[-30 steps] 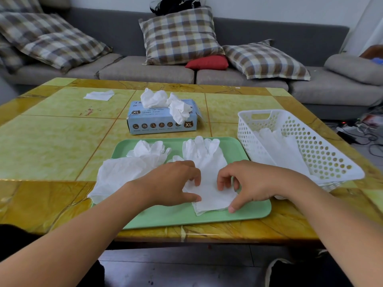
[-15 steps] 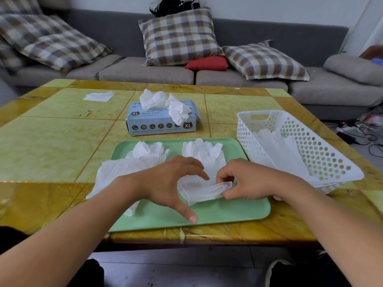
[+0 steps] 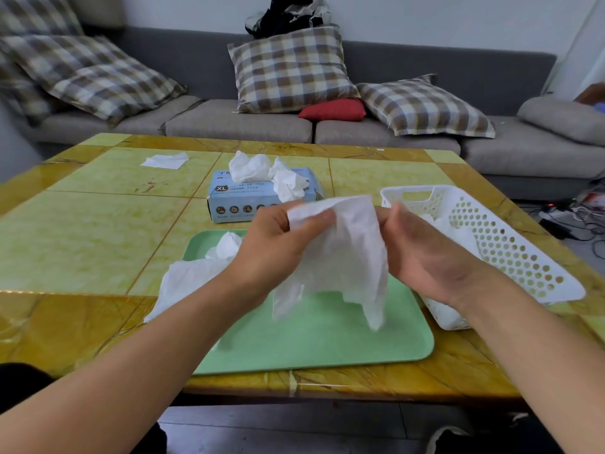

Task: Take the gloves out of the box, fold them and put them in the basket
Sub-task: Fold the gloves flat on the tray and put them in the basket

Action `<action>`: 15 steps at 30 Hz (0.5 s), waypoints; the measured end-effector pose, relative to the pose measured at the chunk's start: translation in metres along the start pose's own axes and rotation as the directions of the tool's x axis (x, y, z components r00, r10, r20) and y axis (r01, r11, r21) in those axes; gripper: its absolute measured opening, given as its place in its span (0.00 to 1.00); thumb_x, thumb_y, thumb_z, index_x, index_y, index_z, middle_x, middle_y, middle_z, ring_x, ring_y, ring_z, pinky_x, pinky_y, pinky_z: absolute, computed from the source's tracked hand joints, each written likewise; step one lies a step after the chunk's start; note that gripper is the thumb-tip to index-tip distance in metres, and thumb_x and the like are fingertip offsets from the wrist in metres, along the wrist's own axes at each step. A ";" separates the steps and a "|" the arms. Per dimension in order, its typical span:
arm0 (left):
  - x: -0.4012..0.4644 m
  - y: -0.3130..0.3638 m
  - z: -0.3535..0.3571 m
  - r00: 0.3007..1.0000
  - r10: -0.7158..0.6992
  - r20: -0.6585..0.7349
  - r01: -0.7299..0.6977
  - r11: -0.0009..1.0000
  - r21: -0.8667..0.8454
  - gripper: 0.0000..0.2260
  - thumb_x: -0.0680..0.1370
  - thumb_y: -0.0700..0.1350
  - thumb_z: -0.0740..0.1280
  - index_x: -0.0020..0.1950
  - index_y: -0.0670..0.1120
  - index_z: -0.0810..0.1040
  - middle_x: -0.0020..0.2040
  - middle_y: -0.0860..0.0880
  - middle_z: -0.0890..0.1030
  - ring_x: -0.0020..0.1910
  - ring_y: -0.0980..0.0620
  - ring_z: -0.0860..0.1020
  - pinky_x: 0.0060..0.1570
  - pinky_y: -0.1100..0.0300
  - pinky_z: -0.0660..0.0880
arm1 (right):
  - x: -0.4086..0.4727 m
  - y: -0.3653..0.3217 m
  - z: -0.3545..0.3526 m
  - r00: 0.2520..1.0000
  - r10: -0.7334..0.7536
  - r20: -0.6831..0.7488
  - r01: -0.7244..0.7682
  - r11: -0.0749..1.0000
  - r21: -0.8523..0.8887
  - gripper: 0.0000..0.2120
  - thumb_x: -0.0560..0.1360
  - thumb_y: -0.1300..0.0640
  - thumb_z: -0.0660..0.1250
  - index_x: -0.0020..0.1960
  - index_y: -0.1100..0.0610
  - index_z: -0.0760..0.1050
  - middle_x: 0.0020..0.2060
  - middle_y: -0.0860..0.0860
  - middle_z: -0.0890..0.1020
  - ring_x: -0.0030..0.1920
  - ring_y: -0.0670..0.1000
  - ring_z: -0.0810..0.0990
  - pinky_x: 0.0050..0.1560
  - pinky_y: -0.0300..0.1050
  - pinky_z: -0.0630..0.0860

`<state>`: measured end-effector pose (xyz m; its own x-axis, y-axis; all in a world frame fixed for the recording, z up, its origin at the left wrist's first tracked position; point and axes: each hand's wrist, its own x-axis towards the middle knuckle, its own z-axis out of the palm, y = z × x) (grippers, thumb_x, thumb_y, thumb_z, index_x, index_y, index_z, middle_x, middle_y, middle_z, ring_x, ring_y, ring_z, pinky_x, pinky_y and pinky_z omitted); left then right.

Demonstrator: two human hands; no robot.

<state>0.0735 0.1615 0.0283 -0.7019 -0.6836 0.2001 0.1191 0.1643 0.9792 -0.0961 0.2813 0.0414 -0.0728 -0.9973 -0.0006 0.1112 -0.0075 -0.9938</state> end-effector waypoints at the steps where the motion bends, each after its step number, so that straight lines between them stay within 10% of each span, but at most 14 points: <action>1: 0.000 0.006 0.001 0.999 -0.029 -0.014 0.029 0.999 -0.038 0.09 0.79 0.47 0.70 0.52 0.42 0.85 0.47 0.43 0.87 0.47 0.41 0.85 0.52 0.43 0.82 | -0.001 0.000 0.006 1.000 -0.024 -0.005 0.023 0.998 -0.065 0.32 0.67 0.41 0.77 0.64 0.58 0.81 0.61 0.60 0.83 0.61 0.59 0.82 0.61 0.50 0.79; 6: 0.002 0.025 -0.003 0.999 -0.014 -0.039 0.013 0.999 -0.036 0.05 0.76 0.44 0.73 0.51 0.45 0.85 0.47 0.45 0.87 0.47 0.45 0.86 0.51 0.45 0.83 | 0.005 -0.004 0.020 0.928 -0.201 -0.313 0.188 0.980 -0.073 0.15 0.71 0.56 0.71 0.55 0.60 0.83 0.52 0.58 0.87 0.51 0.54 0.86 0.53 0.45 0.82; 15: 0.005 0.058 0.007 0.996 -0.047 0.077 0.060 0.982 -0.176 0.09 0.77 0.46 0.69 0.52 0.43 0.84 0.47 0.44 0.87 0.44 0.49 0.85 0.45 0.56 0.82 | -0.012 -0.043 0.018 0.886 -0.268 -0.379 0.235 0.963 -0.133 0.12 0.78 0.55 0.67 0.56 0.60 0.83 0.50 0.60 0.86 0.48 0.57 0.83 0.48 0.52 0.80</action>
<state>0.0721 0.1723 0.0861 -0.7587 -0.6339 0.1502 0.1985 -0.0054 0.9801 -0.0822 0.2919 0.0857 -0.4697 -0.8540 0.2237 -0.0419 -0.2315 -0.9719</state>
